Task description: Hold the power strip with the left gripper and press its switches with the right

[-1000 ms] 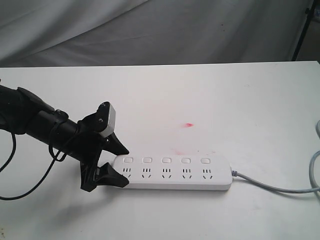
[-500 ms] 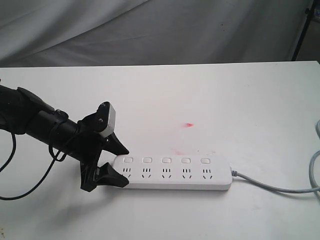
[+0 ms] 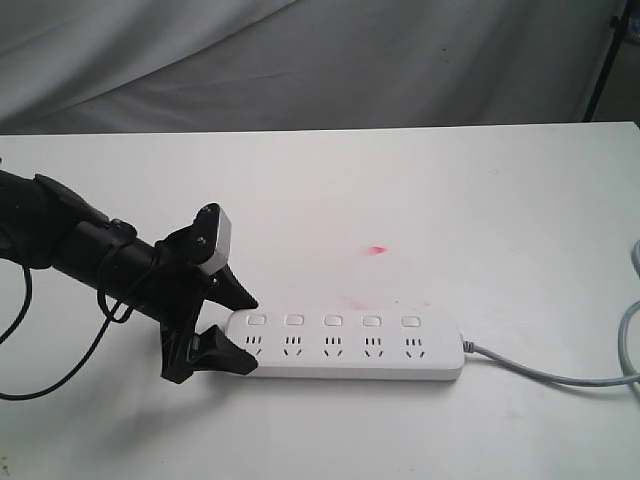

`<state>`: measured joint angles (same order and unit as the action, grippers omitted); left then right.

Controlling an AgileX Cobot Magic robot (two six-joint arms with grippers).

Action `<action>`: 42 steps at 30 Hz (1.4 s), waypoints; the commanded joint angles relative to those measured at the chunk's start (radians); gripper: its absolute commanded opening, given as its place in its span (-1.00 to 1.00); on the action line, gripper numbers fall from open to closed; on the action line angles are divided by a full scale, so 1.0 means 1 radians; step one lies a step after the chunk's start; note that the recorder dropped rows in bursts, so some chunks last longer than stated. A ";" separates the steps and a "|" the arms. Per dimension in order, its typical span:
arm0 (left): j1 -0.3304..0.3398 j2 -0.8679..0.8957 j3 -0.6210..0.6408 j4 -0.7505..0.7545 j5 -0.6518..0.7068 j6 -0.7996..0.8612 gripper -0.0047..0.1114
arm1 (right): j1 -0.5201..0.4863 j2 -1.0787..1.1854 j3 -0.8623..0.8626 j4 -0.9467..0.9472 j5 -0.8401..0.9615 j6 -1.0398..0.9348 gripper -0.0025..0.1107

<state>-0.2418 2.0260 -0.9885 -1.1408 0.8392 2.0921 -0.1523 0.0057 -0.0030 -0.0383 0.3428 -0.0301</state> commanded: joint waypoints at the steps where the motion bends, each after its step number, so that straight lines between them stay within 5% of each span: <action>1: -0.001 0.003 0.001 -0.002 -0.009 0.002 -0.16 | 0.004 -0.006 0.003 0.005 -0.001 -0.010 -0.96; 30: -0.001 0.003 0.001 -0.002 -0.009 0.002 -0.16 | 0.004 -0.006 0.003 0.005 -0.001 -0.010 -0.96; 32: -0.001 0.003 0.001 -0.002 -0.005 0.002 -0.03 | 0.004 -0.006 0.003 0.005 -0.001 -0.010 -0.96; 35: -0.001 0.003 0.001 -0.002 0.006 0.002 0.59 | 0.004 -0.006 0.003 0.005 -0.001 -0.010 -0.96; 42: -0.001 -0.042 0.001 -0.039 0.055 0.002 0.71 | 0.004 -0.006 0.003 0.005 -0.001 -0.010 -0.96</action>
<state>-0.2418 2.0214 -0.9868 -1.1646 0.8754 2.0921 -0.1523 0.0057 -0.0030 -0.0376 0.3428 -0.0301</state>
